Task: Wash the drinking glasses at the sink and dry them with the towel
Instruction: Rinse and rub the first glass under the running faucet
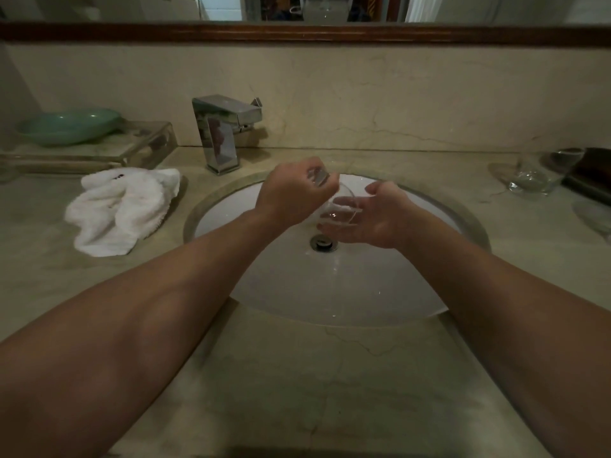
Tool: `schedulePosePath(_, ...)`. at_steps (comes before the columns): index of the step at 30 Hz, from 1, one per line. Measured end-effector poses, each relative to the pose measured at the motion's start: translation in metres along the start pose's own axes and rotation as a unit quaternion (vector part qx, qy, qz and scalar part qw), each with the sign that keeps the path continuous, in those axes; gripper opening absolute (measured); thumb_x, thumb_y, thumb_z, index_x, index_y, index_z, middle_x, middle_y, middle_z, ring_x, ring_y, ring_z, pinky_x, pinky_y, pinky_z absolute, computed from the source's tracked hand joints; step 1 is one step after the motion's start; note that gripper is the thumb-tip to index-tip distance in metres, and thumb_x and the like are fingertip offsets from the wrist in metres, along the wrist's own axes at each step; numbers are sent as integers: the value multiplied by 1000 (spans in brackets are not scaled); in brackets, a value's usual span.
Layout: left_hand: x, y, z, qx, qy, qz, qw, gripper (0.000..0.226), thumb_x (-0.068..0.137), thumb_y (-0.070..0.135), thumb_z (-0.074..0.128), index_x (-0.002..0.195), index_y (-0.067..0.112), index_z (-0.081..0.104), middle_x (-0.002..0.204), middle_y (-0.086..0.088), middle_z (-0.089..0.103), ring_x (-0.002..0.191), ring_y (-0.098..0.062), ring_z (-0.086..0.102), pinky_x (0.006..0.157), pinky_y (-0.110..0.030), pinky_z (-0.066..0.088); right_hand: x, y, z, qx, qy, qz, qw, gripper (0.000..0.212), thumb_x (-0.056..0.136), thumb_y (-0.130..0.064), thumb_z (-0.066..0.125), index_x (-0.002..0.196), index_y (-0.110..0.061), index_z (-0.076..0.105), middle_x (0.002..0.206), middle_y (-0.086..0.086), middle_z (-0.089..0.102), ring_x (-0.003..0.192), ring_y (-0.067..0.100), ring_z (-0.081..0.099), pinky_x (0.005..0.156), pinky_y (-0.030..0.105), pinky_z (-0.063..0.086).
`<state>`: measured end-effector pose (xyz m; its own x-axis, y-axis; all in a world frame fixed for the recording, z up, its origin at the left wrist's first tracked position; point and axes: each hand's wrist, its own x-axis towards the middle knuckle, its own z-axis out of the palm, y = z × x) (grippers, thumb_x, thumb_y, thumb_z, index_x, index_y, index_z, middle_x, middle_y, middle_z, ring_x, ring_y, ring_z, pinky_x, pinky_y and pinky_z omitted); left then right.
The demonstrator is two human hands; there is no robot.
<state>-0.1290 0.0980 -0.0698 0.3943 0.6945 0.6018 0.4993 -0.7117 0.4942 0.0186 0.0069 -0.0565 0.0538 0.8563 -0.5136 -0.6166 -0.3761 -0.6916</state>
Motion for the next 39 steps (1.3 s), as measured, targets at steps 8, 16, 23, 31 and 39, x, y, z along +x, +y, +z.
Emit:
schedulePosePath(8, -3, 7, -5, 34, -4, 278, 960, 26, 94, 38, 62, 98, 13, 68, 88, 2, 68, 73, -18, 59, 63, -29, 47, 8, 1, -2, -45, -11, 18, 999, 49, 106, -29, 29, 130, 0, 61, 124, 26, 65, 108, 41, 65, 66, 39, 60)
schedulePosePath(16, -6, 10, 3, -257, -163, -172, 937, 41, 106, 44, 36, 96, 11, 59, 73, -7, 59, 53, -19, 50, 46, -29, 38, -4, 0, 2, -201, -54, -108, 972, 45, 96, -55, 52, 98, -12, 64, 87, 9, 67, 69, 22, 60, 54, 25, 45)
schedulePosePath(23, -4, 4, -12, -355, -343, -432, 755, 33, 92, 25, 34, 69, 15, 56, 63, -7, 52, 40, -11, 27, 40, -15, 19, 11, 17, 7, -501, 16, -471, 726, 42, 84, -50, 74, 111, -24, 55, 93, 12, 68, 75, 25, 68, 64, 37, 57)
schedulePosePath(31, -10, 6, -9, -252, -253, -315, 879, 46, 103, 35, 33, 99, 5, 66, 79, -18, 71, 54, -22, 50, 49, -25, 37, 8, 14, 13, -386, 93, -266, 878, 44, 97, -60, 47, 110, -20, 58, 99, 11, 66, 64, 23, 62, 49, 29, 44)
schedulePosePath(39, -20, 7, -15, -11, -362, -68, 930, 63, 80, 63, 78, 125, 24, 57, 107, 6, 70, 85, -7, 68, 73, -27, 57, 4, 15, 2, -437, 124, -150, 878, 67, 103, -62, 21, 109, -10, 62, 97, 14, 68, 64, 22, 54, 55, 28, 39)
